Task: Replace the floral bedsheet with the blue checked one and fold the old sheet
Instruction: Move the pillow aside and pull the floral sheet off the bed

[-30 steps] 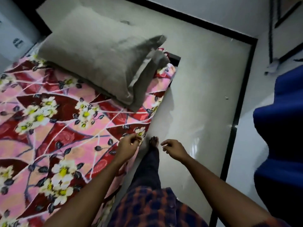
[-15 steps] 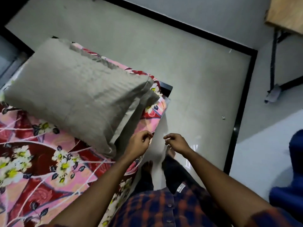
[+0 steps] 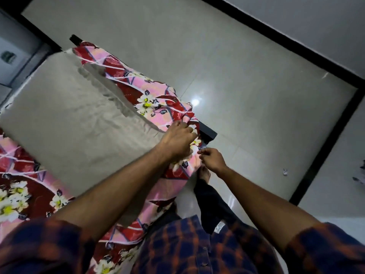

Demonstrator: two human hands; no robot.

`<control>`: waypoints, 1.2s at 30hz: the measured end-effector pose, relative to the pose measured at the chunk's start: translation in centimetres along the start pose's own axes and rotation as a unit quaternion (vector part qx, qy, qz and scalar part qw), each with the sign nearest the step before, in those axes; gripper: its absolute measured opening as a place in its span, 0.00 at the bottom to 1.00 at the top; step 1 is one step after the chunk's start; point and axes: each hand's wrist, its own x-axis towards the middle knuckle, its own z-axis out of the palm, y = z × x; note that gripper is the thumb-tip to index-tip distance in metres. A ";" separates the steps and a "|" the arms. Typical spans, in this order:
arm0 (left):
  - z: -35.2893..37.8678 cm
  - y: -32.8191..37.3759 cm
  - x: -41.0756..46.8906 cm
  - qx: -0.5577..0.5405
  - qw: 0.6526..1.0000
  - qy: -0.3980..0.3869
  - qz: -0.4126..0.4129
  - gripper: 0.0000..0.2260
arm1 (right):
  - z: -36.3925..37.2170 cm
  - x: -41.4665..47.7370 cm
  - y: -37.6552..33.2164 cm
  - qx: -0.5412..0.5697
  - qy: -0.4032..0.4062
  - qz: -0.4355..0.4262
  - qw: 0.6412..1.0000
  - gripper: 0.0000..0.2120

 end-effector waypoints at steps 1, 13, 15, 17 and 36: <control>-0.5 -0.5 1.6 0.008 0.999 -0.036 -0.005 0.17 | -0.6 1.3 -0.5 -0.015 -0.004 -0.006 1.000 0.14; 8.5 -7.2 15.7 -0.266 0.919 -0.258 -0.134 0.18 | 3.7 16.3 0.1 -0.052 -0.061 -0.019 0.997 0.32; 9.8 -7.6 16.8 -0.279 0.913 -0.255 -0.154 0.24 | 4.9 16.9 0.8 -0.055 -0.035 -0.006 0.998 0.26; 10.9 -7.6 17.2 -0.267 0.915 -0.262 -0.149 0.33 | 5.4 16.2 0.6 0.000 0.005 -0.005 1.000 0.15; 3.8 2.5 8.6 -0.201 0.854 -0.474 0.072 0.09 | 1.2 5.3 1.9 0.236 -0.018 -0.093 0.967 0.31</control>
